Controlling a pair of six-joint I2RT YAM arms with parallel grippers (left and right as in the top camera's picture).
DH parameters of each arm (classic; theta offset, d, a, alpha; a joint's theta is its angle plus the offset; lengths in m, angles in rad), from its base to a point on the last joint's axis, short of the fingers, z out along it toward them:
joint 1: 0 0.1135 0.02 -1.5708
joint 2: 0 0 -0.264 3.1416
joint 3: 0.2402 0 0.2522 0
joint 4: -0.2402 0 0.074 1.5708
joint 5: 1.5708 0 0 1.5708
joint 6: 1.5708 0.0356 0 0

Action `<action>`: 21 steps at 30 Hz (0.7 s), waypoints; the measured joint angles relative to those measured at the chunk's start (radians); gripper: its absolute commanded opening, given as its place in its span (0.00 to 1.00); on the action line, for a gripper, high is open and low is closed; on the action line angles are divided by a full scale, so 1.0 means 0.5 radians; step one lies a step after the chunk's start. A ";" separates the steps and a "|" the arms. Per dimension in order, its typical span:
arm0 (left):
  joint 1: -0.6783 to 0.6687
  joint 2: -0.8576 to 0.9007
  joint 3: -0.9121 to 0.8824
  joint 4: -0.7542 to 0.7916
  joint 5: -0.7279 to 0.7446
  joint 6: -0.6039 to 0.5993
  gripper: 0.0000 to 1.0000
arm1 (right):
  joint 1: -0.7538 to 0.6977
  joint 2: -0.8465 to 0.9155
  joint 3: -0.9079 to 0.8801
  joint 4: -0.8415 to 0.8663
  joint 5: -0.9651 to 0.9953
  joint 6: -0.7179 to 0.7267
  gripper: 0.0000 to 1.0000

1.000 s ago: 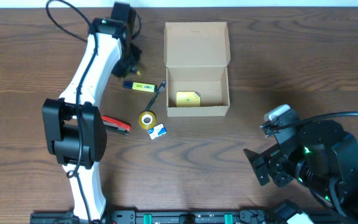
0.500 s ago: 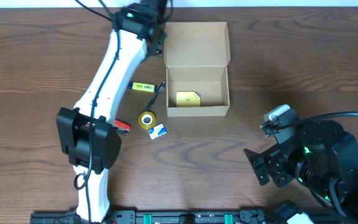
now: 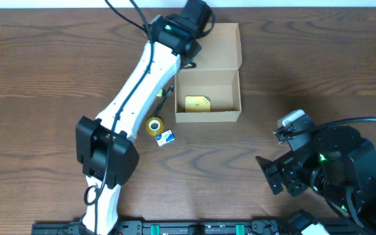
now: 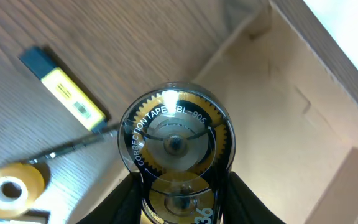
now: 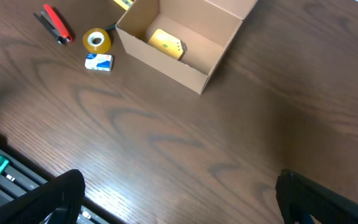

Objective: Pack container
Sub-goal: 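Lift the correction tape and carry it over the cardboard box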

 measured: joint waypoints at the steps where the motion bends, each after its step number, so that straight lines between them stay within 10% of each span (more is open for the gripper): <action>1: -0.018 0.000 0.000 -0.004 0.000 0.002 0.06 | 0.000 0.000 0.000 0.000 0.000 0.001 0.99; 21: -0.130 0.000 0.000 -0.096 0.029 0.385 0.06 | 0.000 0.000 0.000 0.000 0.000 0.001 0.99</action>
